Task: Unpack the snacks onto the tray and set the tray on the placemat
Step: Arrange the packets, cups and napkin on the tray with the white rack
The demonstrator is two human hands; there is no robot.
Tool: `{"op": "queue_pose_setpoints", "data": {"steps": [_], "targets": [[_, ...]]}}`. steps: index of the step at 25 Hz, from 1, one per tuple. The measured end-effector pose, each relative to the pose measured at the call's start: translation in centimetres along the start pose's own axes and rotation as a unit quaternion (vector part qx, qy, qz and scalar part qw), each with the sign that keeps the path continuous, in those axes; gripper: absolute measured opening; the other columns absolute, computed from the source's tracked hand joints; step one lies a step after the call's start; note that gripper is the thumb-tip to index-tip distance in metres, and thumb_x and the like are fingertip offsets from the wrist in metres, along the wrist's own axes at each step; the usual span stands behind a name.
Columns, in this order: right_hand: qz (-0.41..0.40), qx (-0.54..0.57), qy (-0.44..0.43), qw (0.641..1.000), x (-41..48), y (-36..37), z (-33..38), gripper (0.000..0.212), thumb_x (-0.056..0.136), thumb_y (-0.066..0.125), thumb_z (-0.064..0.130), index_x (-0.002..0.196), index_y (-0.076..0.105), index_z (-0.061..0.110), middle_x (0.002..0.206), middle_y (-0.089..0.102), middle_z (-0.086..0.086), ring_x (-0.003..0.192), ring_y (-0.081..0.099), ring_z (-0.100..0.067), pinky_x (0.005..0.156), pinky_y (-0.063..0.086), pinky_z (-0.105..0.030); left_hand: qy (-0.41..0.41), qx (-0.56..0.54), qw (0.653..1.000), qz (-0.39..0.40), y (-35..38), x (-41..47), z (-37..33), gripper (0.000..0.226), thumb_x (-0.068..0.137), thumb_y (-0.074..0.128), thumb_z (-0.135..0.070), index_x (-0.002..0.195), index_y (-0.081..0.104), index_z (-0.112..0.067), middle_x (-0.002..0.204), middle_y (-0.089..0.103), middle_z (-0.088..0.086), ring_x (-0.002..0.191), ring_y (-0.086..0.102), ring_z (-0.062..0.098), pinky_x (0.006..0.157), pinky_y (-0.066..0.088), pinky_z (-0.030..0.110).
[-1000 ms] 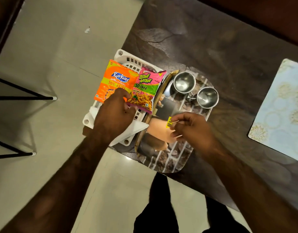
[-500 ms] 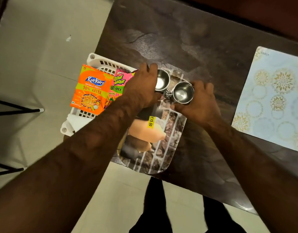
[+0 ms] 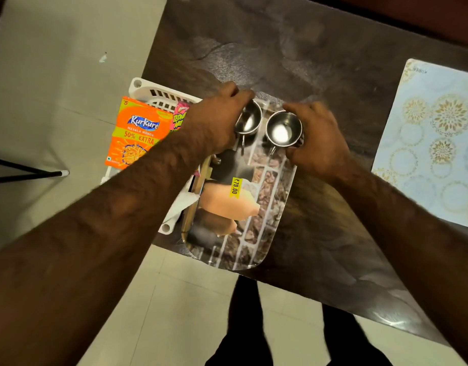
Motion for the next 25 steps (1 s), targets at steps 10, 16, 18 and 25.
{"op": "queue_pose_setpoints", "data": {"steps": [10,16,18,25], "targets": [[0.001,0.036,-0.011,0.999,-0.8,0.1,-1.0,0.081,0.077,0.08,0.008,0.149,0.047,0.022,0.136,0.054,-0.007,0.114,0.044,-0.007,0.096,0.037,-0.025,0.014,-0.004,1.0,0.017,0.1,0.2,0.1,0.082,0.075,0.077,-0.009,0.148,0.04,-0.02,0.144,0.048,0.008,0.125,0.055,0.037,0.096,0.05,0.051],[-0.004,0.038,-0.02,0.999,-0.6,0.4,-1.1,0.08,0.078,0.079,0.008,0.15,0.046,0.021,0.139,0.053,-0.008,0.118,0.044,-0.009,0.096,0.034,-0.02,0.012,0.006,1.0,0.012,0.1,0.2,0.4,0.086,0.074,0.08,-0.009,0.149,0.039,-0.021,0.145,0.046,0.008,0.123,0.056,0.038,0.095,0.052,0.05],[-0.003,0.031,-0.018,0.999,-0.2,0.5,-1.1,0.081,0.079,0.08,0.01,0.151,0.046,0.02,0.14,0.053,-0.008,0.125,0.048,-0.015,0.099,0.035,-0.022,0.012,0.009,1.0,0.01,0.1,0.2,0.5,0.087,0.074,0.08,-0.008,0.15,0.039,-0.021,0.146,0.045,0.007,0.124,0.056,0.036,0.096,0.052,0.05],[-0.004,0.035,-0.018,0.999,-0.4,0.4,-0.8,0.083,0.078,0.08,0.008,0.152,0.045,0.019,0.142,0.052,-0.01,0.123,0.049,-0.014,0.098,0.035,-0.023,0.013,-0.008,1.0,-0.004,0.2,0.4,0.8,0.085,0.073,0.08,-0.008,0.149,0.042,-0.016,0.145,0.047,0.011,0.126,0.054,0.036,0.1,0.049,0.044]]}}
Point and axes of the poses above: each hand's wrist, its own x-axis towards the middle knuckle, its own y-axis out of the palm, z = x × y, the point moved 4 cm from there along x, towards the middle knuckle
